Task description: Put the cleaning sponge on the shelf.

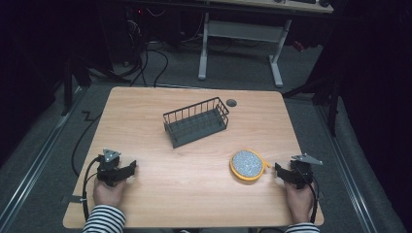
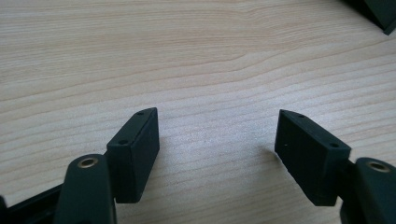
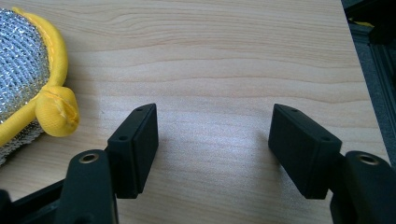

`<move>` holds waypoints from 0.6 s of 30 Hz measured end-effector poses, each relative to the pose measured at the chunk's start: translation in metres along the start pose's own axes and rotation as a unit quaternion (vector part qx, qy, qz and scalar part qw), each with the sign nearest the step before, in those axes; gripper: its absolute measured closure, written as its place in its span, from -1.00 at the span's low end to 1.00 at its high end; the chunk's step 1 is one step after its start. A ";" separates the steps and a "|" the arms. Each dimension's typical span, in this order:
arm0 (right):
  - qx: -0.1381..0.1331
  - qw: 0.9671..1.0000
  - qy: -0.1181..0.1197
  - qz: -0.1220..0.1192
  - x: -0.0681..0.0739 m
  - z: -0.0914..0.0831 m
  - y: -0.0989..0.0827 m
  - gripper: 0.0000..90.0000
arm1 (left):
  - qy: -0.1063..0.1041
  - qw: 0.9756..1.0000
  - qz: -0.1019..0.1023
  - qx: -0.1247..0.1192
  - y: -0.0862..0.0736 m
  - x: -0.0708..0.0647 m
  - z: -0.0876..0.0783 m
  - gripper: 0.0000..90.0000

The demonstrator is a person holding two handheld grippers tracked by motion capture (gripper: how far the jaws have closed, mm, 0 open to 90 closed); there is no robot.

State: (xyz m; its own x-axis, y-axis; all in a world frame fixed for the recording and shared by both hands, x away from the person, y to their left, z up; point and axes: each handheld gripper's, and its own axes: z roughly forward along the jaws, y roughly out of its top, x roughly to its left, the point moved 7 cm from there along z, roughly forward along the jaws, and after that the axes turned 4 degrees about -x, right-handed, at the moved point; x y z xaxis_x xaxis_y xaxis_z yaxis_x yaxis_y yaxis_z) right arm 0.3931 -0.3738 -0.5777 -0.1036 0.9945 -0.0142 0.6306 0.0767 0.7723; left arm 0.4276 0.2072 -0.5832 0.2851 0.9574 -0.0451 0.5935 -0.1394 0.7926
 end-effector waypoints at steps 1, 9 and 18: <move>0.000 1.000 0.001 0.000 0.000 0.000 0.000 -0.27 | 0.002 1.000 0.003 0.001 0.000 -0.001 0.000 -0.31; 0.001 1.000 0.003 -0.002 0.000 0.000 0.000 -0.28 | 0.008 1.000 0.013 0.005 -0.001 -0.003 0.001 -0.36; 0.001 1.000 0.002 -0.001 0.001 0.000 0.000 -0.28 | 0.009 1.000 0.011 0.004 -0.001 -0.004 0.000 -0.35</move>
State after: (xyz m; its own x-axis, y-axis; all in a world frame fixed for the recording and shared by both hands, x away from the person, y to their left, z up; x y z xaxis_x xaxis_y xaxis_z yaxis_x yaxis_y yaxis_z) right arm 0.3928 -0.3731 -0.5778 -0.1073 0.9941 -0.0136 0.6322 0.0788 0.7708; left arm 0.4258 0.2036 -0.5839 0.2838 0.9587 -0.0162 0.5936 -0.1624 0.7882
